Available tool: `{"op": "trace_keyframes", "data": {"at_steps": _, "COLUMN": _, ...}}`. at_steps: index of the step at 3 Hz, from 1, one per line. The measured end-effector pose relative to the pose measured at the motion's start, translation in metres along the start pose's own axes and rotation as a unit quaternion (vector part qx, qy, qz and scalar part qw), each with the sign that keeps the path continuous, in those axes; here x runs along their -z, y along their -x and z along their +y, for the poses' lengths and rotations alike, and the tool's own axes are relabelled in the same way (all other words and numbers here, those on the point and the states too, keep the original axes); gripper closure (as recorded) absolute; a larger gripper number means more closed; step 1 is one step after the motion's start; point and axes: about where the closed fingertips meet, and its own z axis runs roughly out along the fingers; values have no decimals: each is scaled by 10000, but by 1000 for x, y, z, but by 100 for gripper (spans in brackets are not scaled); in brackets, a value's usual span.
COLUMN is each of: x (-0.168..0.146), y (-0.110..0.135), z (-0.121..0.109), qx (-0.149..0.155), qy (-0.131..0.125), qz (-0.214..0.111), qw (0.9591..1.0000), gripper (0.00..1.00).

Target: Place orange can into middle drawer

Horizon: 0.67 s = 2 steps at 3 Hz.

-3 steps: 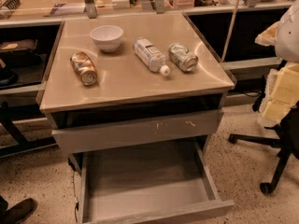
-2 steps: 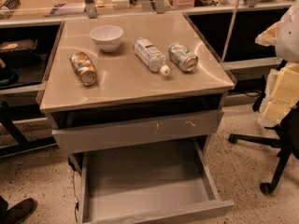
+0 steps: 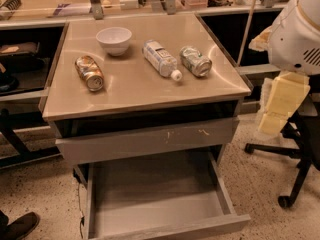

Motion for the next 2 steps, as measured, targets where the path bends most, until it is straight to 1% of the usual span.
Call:
{"op": "trace_keyframes", "data": {"at_steps": 1, "x": -14, "y": 38, "z": 14, "qx": 362, "qy": 242, "qz": -43, "qw": 9990, "gripper": 0}}
{"op": "trace_keyframes", "data": {"at_steps": 2, "x": -29, "y": 76, "z": 23, "qx": 936, "qy": 559, "qz": -69, "qw": 9940, "gripper": 0}}
